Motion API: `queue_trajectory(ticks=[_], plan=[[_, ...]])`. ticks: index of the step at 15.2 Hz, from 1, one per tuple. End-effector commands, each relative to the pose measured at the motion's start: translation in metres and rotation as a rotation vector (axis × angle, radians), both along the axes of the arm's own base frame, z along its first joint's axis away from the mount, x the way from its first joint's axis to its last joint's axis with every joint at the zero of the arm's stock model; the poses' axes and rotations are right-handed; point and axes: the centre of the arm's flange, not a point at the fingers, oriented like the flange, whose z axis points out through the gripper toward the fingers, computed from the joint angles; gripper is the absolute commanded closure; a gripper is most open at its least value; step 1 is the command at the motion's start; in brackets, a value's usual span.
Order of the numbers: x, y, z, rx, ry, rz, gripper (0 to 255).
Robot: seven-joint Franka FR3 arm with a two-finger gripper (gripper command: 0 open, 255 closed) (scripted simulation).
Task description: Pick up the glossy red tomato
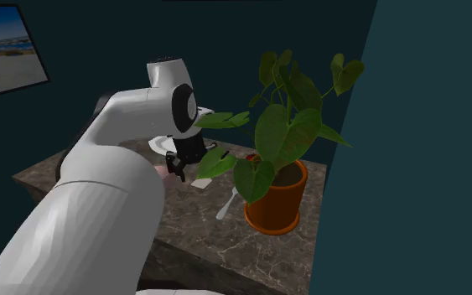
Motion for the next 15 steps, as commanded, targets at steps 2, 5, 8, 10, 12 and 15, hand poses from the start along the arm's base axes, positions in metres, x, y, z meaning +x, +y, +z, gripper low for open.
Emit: queue_trajectory(ticks=[2,5,8,10,12,15], plan=[[0.012,-0.008,-0.002,0.004,0.010,0.011,0],[0.047,-0.033,-0.009,0.014,0.039,0.042,0],[0.083,-0.056,-0.017,0.025,0.068,0.074,0],[0.108,-0.071,-0.024,0.032,0.087,0.095,0],[0.132,-0.085,-0.031,0.040,0.106,0.116,0],[0.169,-0.106,-0.042,0.050,0.135,0.147,0]])
